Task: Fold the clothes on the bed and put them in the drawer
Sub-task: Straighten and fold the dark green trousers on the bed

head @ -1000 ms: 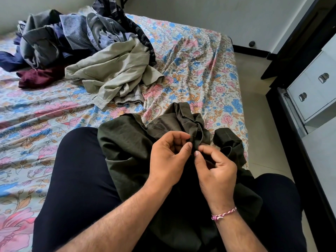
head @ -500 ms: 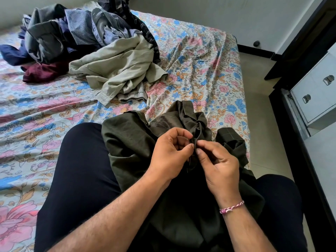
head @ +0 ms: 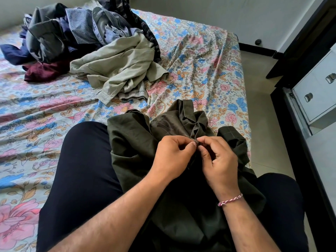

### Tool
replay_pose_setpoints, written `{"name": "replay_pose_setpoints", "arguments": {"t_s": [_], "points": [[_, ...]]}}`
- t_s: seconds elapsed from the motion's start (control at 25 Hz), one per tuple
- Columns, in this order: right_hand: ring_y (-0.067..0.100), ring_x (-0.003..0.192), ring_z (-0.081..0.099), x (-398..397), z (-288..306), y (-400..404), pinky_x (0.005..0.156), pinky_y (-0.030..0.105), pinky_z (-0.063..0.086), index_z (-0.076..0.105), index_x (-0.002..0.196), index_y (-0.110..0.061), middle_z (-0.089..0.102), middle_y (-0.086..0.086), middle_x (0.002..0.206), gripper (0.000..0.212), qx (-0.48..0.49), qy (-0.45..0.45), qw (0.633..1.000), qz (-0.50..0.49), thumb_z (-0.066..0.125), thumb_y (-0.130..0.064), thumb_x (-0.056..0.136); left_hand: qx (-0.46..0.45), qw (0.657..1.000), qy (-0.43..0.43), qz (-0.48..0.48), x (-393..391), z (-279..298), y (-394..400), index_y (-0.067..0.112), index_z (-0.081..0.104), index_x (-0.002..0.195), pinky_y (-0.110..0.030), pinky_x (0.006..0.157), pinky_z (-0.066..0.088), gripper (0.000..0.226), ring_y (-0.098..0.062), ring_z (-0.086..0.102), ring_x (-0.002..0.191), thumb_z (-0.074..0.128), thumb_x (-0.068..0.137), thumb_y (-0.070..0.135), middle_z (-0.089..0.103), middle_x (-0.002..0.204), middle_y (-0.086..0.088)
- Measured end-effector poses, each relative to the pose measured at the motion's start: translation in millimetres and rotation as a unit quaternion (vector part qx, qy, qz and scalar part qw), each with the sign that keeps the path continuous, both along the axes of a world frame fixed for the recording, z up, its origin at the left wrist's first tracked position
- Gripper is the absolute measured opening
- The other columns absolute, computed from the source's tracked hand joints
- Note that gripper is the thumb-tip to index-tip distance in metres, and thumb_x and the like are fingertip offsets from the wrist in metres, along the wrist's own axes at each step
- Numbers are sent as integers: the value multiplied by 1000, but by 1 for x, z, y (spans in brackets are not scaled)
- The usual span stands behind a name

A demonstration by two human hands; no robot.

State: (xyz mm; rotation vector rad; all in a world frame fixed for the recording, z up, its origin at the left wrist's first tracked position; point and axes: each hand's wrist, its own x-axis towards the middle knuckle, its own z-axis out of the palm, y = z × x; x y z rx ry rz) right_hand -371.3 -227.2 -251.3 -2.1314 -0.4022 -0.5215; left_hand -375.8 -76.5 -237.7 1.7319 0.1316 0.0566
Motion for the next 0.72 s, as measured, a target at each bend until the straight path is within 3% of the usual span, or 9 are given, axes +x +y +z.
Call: {"name": "replay_pose_setpoints", "arguments": {"t_s": [0.08,0.16,0.28,0.36,0.44,0.52,0.6,0.64,0.72], "points": [[8,97,66,-4,0,2,89,15,52,76,112,-7,68,-1,105,18,-46,-39,998,-18,68,-2,96,40,999,-31,-6,-1,-1,-2,21,83,87,-26,68,56,10,-1,68,68,77,94,23,76,74,9],[7,96,67,-5,1,2,89,17,53,77,110,-8,70,-1,103,19,-48,-54,997,-24,72,-2,93,-18,1000,-8,-1,1,-4,-2,15,81,85,-34,73,57,10,-8,68,72,76,95,18,77,77,-2],[12,89,73,-6,4,8,79,27,60,79,103,-11,75,-2,100,16,92,17,995,-33,77,-4,90,-151,988,22,3,4,-2,-3,-1,76,89,-36,74,57,12,-21,67,74,71,97,7,74,81,-20],[15,74,73,-8,6,18,65,29,61,79,99,-13,76,3,93,10,244,116,961,-56,74,-7,93,-228,973,33,-13,3,-1,-5,-3,71,85,-37,67,58,15,-26,64,67,69,98,5,68,74,-19],[15,71,71,-11,6,23,63,32,59,79,97,-17,78,3,90,10,327,188,924,-65,70,-12,97,-240,970,38,-19,0,-3,-10,5,68,80,-36,64,56,19,-25,60,65,67,99,7,64,72,-14],[12,87,72,-13,4,16,77,32,61,75,106,-21,77,-3,99,11,273,189,943,-22,72,-16,96,-242,969,50,5,1,-7,-12,9,68,84,-38,72,55,19,-25,61,75,64,102,12,65,78,-11],[5,100,70,-16,1,7,89,24,57,70,113,-25,73,-14,106,26,134,160,978,21,79,-15,90,-267,962,49,21,5,-7,-8,10,68,89,-44,84,51,17,-26,59,85,61,103,17,64,85,-12],[2,100,69,-16,2,4,90,21,56,72,111,-25,73,-18,104,27,95,150,984,14,79,-14,89,-226,974,28,19,8,-5,-4,12,67,88,-42,84,49,17,-22,58,84,61,102,20,64,84,-8],[-1,92,71,-11,10,-3,86,22,56,77,99,-25,75,-20,93,16,82,163,983,-2,77,-11,91,-4,998,-56,-27,16,6,12,19,67,87,-33,74,48,16,-8,56,72,65,100,28,64,77,8]]}}
